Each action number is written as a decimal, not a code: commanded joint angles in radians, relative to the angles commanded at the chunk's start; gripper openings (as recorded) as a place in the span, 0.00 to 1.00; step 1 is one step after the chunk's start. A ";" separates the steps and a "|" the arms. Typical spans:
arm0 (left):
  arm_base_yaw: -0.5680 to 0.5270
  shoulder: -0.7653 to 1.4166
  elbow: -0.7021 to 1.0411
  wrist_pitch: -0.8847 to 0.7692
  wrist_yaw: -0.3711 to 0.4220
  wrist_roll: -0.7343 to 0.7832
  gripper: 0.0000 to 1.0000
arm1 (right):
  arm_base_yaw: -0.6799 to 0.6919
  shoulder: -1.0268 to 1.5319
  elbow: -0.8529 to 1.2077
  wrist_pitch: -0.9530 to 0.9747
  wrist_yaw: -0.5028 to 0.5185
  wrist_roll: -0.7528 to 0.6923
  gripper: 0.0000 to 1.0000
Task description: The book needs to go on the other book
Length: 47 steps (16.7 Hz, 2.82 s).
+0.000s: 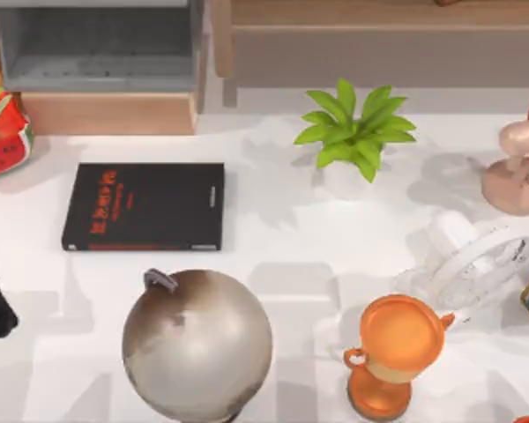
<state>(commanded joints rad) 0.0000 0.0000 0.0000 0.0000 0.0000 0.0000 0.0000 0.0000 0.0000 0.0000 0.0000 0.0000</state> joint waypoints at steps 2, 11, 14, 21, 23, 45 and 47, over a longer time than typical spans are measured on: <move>0.000 0.000 0.000 0.000 0.000 0.000 1.00 | 0.000 0.000 0.000 0.000 0.000 0.000 1.00; -0.090 0.477 0.387 0.193 -0.078 -0.002 1.00 | 0.000 0.000 0.000 0.000 0.000 0.000 1.00; -0.138 0.815 0.597 0.297 -0.120 -0.003 1.00 | 0.000 0.000 0.000 0.000 0.000 0.000 1.00; -0.244 1.597 1.058 0.524 -0.212 -0.005 1.00 | 0.000 0.000 0.000 0.000 0.000 0.000 1.00; -0.267 1.744 1.156 0.573 -0.232 -0.006 1.00 | 0.000 0.000 0.000 0.000 0.000 0.000 1.00; -0.280 2.033 1.439 0.593 -0.240 -0.007 1.00 | 0.000 0.000 0.000 0.000 0.000 0.000 1.00; -0.281 2.034 1.438 0.594 -0.241 -0.007 1.00 | 0.000 0.000 0.000 0.000 0.000 0.000 1.00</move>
<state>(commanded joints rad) -0.2810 2.0336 1.4383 0.5942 -0.2407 -0.0072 0.0000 0.0000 0.0000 0.0000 0.0000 0.0000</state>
